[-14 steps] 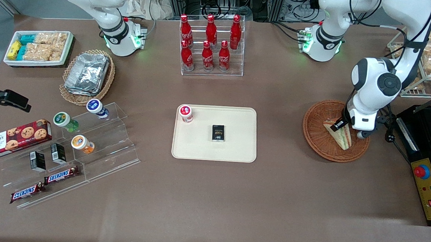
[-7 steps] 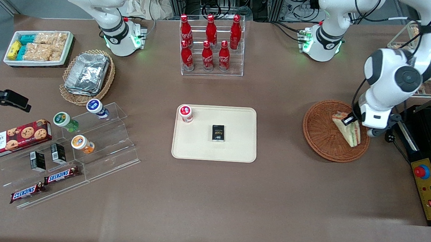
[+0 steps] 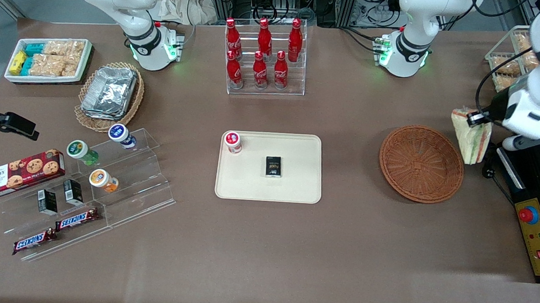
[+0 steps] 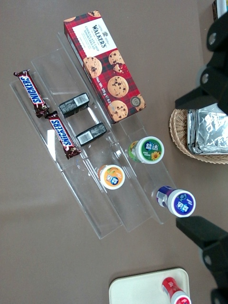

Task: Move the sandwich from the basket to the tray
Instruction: 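Carry the sandwich with the left gripper over to the cream tray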

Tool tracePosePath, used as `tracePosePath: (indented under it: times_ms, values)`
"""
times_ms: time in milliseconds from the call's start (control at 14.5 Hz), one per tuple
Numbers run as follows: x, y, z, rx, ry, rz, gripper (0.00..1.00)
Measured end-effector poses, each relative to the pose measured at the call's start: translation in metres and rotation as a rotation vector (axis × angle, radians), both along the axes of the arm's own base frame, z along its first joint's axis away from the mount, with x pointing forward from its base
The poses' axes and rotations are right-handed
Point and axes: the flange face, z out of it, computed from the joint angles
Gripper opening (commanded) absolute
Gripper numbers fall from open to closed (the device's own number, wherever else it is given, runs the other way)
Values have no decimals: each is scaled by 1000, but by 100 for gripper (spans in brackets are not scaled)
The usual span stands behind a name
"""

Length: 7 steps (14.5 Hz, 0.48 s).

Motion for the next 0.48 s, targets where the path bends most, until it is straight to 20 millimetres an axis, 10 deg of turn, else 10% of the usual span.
tracePosePath:
  times_ms: [207, 483]
  values:
    - [5, -77, 29, -37, -86, -112, 0]
    - [1, -200, -10, -77, -157, -172, 0]
